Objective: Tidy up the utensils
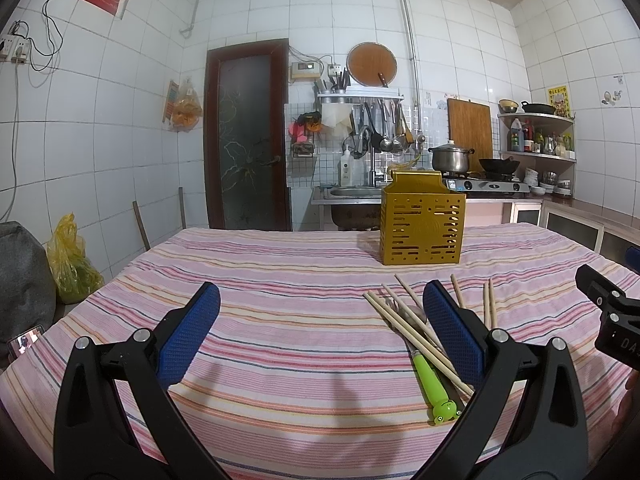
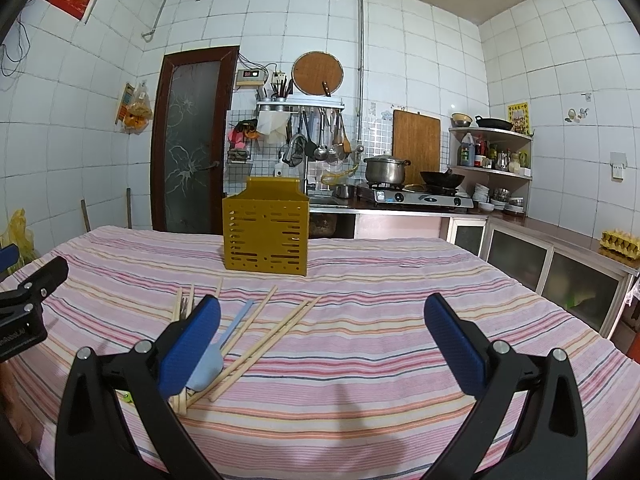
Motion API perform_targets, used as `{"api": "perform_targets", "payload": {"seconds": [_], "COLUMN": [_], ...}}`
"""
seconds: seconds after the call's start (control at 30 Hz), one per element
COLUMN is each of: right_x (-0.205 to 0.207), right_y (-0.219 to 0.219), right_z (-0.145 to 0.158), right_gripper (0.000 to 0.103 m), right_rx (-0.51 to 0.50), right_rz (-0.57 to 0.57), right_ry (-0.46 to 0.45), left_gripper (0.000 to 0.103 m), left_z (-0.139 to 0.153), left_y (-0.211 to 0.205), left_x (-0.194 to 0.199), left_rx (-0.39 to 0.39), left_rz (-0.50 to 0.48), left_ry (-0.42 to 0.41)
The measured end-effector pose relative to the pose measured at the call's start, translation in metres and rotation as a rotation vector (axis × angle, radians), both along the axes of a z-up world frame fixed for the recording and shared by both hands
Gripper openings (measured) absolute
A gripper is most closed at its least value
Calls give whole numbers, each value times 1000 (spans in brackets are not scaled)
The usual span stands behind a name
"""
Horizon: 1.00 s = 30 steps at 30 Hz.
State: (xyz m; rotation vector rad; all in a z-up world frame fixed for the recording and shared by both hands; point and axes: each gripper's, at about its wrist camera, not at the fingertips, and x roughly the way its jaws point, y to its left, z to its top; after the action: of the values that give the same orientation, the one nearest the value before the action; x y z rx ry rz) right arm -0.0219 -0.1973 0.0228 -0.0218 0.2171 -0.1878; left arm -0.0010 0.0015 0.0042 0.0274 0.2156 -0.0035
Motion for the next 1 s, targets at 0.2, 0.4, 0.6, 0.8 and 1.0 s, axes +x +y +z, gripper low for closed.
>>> {"api": "perform_targets", "payload": {"seconds": [0.2,0.4,0.6,0.8,1.0], "right_x": [-3,-1,0,4,6], "right_y": [4,6,2,-7,-7], "right_z": [0,-1,-2,-5,-7], "right_gripper": [99,99,99,99,99], "right_rx": [-12,-9,12,48,53], "right_rz": [4,13,16,22,-8], "right_ry": [-15,-4,0,18,24], "left_gripper": [98,98,98,98,98], "left_z": [0,-1,-1,-2,-5], "left_y": [-1,-3,-10,-12,-9], "left_x": [-2,-5,-8,-10,9], "left_rx": [0,19,56,76,64], "left_rz": [-3,0,8,16,19], "left_ry": [-4,-19,-38,-41,50]}}
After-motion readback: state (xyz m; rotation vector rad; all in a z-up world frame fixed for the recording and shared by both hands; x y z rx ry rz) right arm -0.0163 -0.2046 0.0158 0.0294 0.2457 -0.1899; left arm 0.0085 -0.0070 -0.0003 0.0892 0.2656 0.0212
